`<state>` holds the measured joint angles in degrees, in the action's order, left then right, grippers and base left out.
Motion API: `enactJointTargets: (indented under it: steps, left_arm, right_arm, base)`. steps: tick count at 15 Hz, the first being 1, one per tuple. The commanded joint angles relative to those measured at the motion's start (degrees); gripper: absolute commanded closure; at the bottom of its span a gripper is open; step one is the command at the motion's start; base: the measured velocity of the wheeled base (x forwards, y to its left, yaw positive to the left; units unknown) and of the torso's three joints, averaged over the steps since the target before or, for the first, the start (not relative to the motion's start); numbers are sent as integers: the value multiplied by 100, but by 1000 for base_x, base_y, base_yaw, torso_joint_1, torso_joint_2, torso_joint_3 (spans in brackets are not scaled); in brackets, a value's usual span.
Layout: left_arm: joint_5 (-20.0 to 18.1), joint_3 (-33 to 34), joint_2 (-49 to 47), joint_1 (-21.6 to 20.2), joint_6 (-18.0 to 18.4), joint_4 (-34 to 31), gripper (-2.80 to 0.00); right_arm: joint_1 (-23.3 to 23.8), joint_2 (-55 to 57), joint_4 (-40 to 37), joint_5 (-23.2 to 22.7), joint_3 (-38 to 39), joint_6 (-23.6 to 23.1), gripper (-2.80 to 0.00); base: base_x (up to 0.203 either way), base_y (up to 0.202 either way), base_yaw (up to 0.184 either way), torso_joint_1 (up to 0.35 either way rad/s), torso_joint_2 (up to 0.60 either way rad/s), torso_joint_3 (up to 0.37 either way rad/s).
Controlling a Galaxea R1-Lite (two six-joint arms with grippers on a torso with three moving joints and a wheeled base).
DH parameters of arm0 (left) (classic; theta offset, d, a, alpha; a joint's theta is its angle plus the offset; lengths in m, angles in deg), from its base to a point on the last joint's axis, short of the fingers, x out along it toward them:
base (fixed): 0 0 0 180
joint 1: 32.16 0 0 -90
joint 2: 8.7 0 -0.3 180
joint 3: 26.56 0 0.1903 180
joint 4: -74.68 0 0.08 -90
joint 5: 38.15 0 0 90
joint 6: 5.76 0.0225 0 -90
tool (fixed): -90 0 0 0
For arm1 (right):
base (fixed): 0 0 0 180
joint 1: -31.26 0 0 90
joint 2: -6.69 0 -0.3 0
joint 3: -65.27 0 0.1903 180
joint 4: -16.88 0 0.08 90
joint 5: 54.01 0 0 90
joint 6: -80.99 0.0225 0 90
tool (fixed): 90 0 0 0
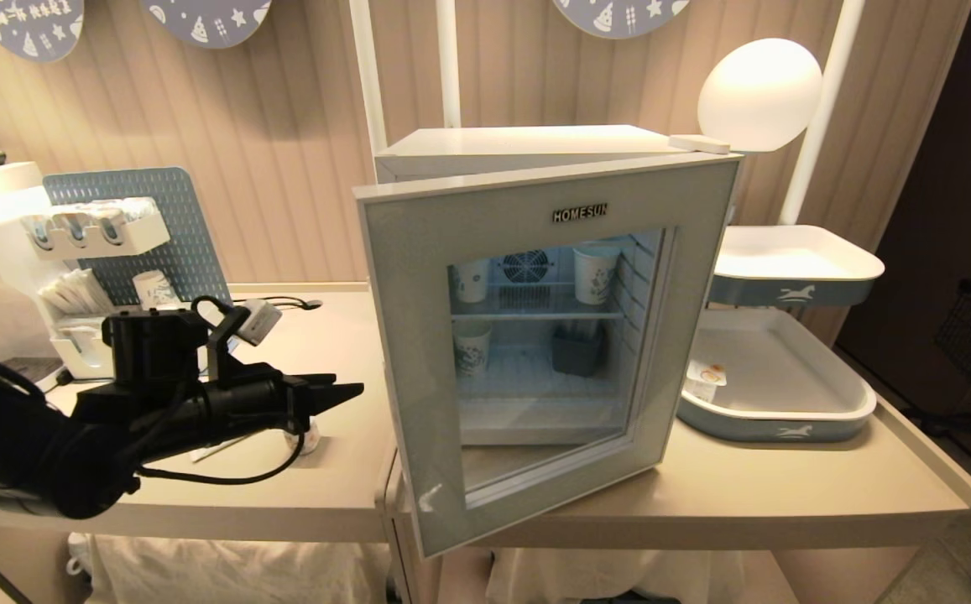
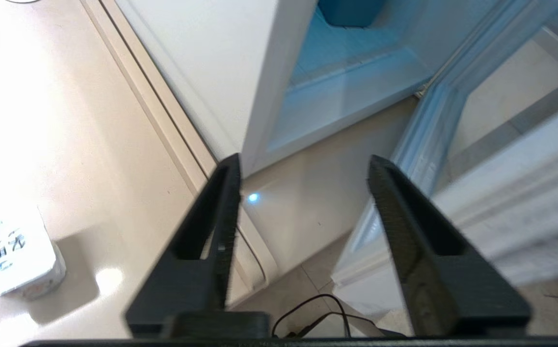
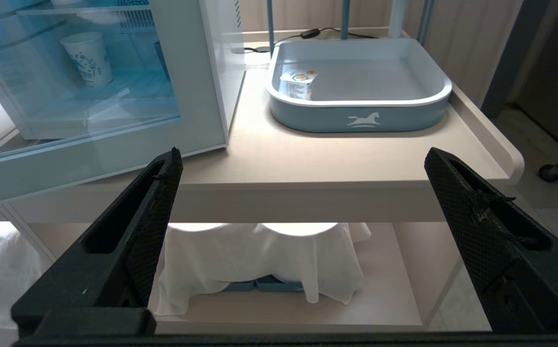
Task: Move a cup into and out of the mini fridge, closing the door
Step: Open the freezer door
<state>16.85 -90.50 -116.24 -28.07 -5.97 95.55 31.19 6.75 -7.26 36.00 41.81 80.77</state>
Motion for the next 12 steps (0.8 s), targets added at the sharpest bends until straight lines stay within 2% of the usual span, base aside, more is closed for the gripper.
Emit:
enactJointTargets:
  steps: [1, 4, 8, 12]
  left_arm:
    - [-9, -221, -378, 79, -4, 33, 0]
    - [-15, -489, -501, 541, -44, 28, 0]
    - [-53, -550, -429, 1191, -320, 41, 0]
    - [-292, -185, 43, 1459, -357, 13, 0]
  right_arm:
    - [-1, 2, -2, -1, 1, -5, -280]
    - [6, 2, -2, -1, 1, -5, -280]
    - [-1, 2, -2, -1, 1, -5, -280]
    - [-1, 2, -2, -1, 1, -5, -280]
  base:
    - [0, 0, 0, 0, 0, 0]
    - [0, 0, 0, 0, 0, 0]
    - [0, 0, 0, 0, 0, 0]
    - [0, 0, 0, 0, 0, 0]
